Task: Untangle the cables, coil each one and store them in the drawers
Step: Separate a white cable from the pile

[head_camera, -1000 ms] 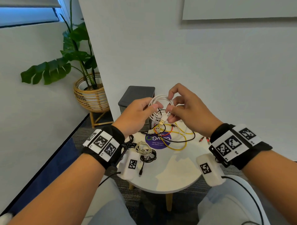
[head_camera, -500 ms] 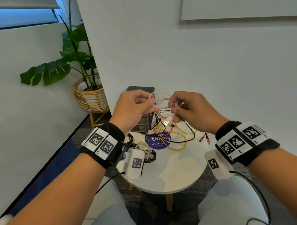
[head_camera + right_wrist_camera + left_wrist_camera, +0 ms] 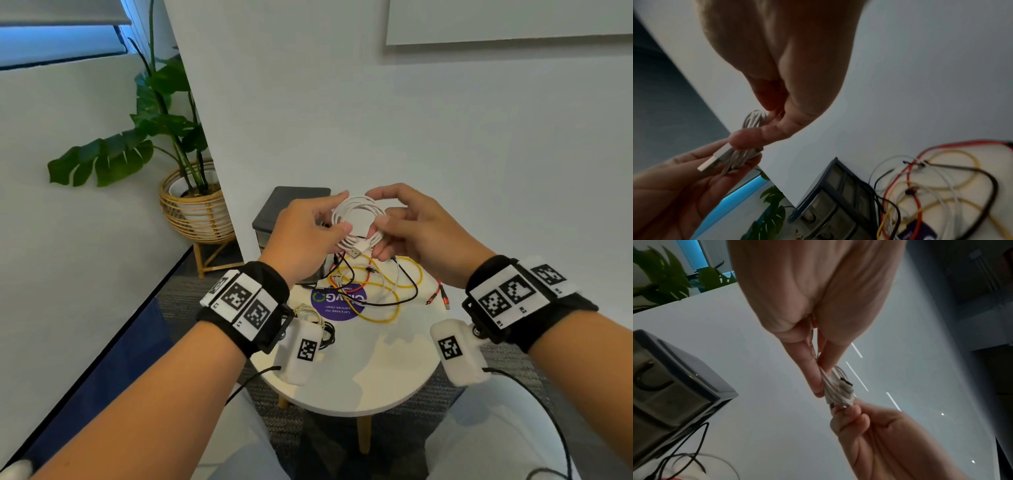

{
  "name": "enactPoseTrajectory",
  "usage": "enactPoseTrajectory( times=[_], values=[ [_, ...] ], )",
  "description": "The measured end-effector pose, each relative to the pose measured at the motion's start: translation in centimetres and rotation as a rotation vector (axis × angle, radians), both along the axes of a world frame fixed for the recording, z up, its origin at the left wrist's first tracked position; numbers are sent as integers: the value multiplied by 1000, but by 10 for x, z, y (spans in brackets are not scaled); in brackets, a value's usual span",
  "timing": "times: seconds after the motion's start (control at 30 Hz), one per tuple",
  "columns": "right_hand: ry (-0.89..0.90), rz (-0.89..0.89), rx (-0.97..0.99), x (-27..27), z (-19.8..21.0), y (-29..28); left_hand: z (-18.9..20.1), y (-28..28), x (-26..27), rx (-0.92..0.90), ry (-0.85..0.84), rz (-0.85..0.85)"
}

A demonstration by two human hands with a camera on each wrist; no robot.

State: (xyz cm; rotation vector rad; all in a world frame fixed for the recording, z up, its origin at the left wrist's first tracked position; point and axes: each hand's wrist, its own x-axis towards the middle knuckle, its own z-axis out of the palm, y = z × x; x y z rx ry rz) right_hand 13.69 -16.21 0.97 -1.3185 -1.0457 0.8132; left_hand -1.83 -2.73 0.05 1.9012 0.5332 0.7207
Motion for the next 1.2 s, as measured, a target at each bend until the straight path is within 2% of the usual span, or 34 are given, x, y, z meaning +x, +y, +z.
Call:
enactPoseTrajectory(
  times=[0.07,0.1,0.27,0.5,0.6,0.73,0.9,1.07,1.2],
  values=[
    [186,-1,0,1,-8,0,-2,0,2,-32,-26,17],
    [214,-1,-7,1,-12,-1,-3,0,3,-49,-40,23],
    [-37,-12,-62,-3,-31,-1,-7,-4,3,-50,-51,73],
    [-277,-77,-20,-10,-29,4,-3,-8,3,-32,-46,90],
    [-274,-121,20,-14,-30,4,2,-12,3,-24,-81,96],
    [-284,-143,-23,-13,-34,4,11,-11,5,-103,-177,138],
    [-351,-155,-134,-7,-31,7,6,-10,5,-46,-163,173],
    [-249,-466,-28,-7,-15,16,-1,-4,5,32,-141,218],
    [-188,-317,-179,-24,-7,30,-2,0,8,59,-128,262]
  ],
)
